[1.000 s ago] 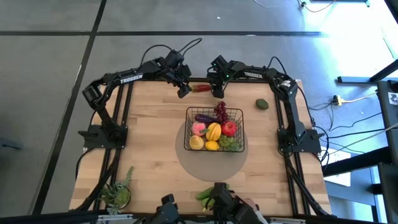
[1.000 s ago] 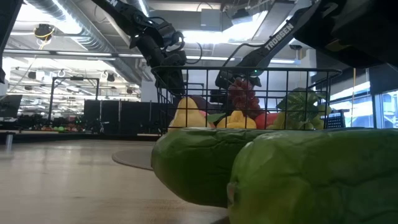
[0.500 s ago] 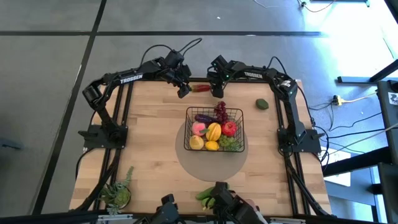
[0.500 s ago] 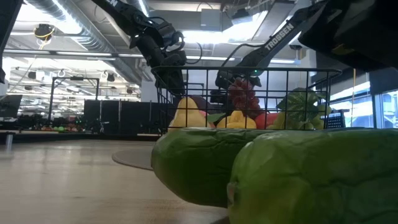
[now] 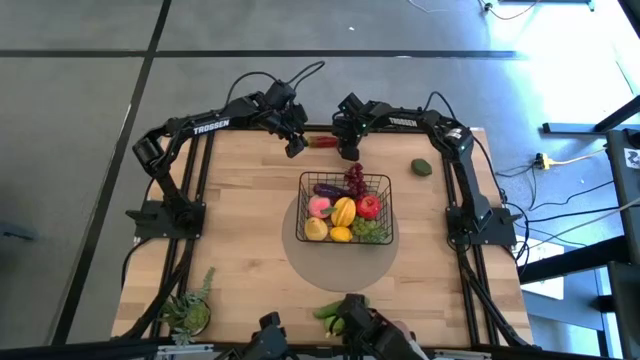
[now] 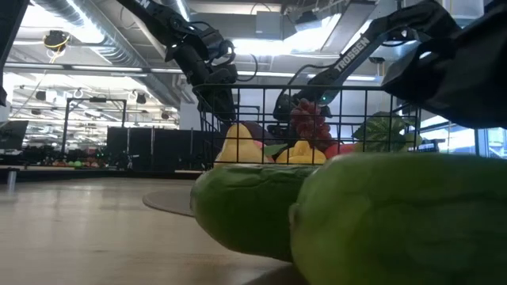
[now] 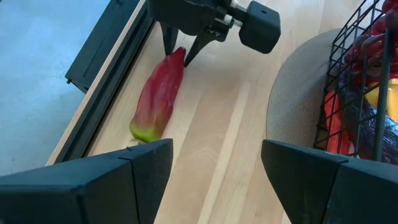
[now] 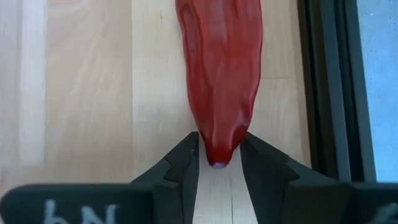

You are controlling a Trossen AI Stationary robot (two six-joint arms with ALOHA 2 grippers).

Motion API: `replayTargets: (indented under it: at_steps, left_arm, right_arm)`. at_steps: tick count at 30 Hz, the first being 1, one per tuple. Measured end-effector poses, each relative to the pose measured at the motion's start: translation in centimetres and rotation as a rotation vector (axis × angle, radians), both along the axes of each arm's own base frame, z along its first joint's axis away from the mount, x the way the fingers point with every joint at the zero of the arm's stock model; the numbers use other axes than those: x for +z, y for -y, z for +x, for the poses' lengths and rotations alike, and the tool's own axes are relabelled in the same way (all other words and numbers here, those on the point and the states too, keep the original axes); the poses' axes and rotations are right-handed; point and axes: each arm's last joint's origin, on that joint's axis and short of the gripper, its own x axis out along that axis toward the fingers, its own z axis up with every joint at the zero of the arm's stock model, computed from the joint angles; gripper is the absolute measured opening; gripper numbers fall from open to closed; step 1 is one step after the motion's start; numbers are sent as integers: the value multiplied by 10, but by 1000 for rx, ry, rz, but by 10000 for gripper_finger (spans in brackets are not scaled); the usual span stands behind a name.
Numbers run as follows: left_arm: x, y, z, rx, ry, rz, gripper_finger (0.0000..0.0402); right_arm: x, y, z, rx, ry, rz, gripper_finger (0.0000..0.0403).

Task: Build produce basket
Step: Put the red pepper into the black wire basket

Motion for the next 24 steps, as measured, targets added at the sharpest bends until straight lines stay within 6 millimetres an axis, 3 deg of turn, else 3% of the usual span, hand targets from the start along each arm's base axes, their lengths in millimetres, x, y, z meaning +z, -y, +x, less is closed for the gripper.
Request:
replayTargets:
  at_steps: [17,24]
  left_arm:
    - [0,0,0,-1,0,1,234]
    - [0,0,0,-1,0,1,234]
  right_arm:
    - [0,0,0,0,0,-1,92]
    - [0,0,0,1,-1,0,36]
